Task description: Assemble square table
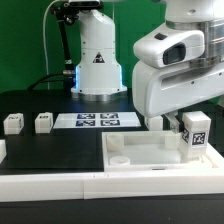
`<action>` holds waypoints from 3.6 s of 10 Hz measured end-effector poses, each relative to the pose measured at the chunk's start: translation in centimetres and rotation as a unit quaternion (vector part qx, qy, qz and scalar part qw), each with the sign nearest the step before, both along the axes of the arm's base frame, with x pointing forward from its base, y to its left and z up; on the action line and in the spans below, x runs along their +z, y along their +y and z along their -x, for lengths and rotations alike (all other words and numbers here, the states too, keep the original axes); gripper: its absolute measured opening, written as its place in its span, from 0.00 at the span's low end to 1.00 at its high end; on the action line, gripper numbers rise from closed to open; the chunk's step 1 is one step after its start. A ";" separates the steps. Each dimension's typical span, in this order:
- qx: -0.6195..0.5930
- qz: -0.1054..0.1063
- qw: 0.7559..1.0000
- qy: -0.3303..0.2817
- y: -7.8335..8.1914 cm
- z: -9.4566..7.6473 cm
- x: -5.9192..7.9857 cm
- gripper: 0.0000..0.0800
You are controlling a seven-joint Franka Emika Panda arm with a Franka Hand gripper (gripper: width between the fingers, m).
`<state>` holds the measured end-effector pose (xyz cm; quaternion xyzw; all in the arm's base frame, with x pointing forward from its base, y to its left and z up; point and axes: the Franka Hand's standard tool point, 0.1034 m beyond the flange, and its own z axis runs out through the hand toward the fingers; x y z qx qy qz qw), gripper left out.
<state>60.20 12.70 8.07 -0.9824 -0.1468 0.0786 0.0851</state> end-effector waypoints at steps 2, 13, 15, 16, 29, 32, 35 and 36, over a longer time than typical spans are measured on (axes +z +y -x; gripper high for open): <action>-0.045 0.032 0.998 -0.010 -0.5 -0.6 0.3 0.81; -0.041 0.039 0.998 -0.011 -1.6 -1.1 0.3 0.36; -0.049 0.040 0.998 -0.011 -1.6 -1.1 0.3 0.36; -0.054 0.041 0.998 -0.010 -1.6 -1.1 0.3 0.36; -0.508 0.096 0.856 0.022 0.2 -0.3 0.1 0.59; -0.416 0.085 0.905 0.008 0.2 -0.3 0.1 0.80; -0.254 0.065 0.965 -0.013 -0.3 -0.3 -0.1 0.81; -0.213 0.059 0.975 -0.018 -0.5 -0.4 -0.1 0.81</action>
Offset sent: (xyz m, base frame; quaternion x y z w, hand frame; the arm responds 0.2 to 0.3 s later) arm 0.0060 -0.0180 0.0070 -0.0638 0.0154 0.0556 0.9963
